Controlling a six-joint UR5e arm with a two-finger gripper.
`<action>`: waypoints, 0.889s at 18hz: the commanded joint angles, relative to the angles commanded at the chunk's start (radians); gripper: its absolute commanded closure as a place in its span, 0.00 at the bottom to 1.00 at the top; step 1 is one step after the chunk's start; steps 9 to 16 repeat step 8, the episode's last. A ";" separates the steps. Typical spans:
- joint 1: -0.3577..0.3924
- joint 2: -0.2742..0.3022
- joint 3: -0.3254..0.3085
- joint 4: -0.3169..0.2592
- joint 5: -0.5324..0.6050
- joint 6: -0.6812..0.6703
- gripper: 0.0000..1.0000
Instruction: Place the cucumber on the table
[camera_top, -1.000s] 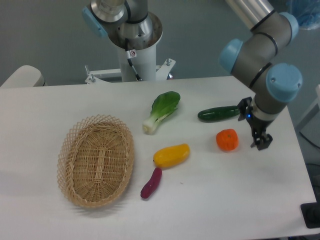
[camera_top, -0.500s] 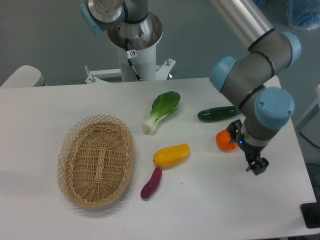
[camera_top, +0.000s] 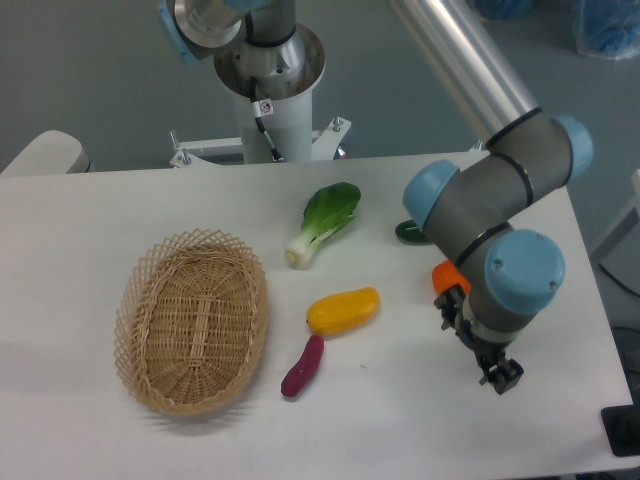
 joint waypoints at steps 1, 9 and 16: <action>-0.002 -0.009 0.008 0.000 0.003 -0.012 0.00; -0.002 -0.012 0.015 -0.002 0.003 -0.014 0.00; -0.002 -0.012 0.015 -0.002 0.003 -0.014 0.00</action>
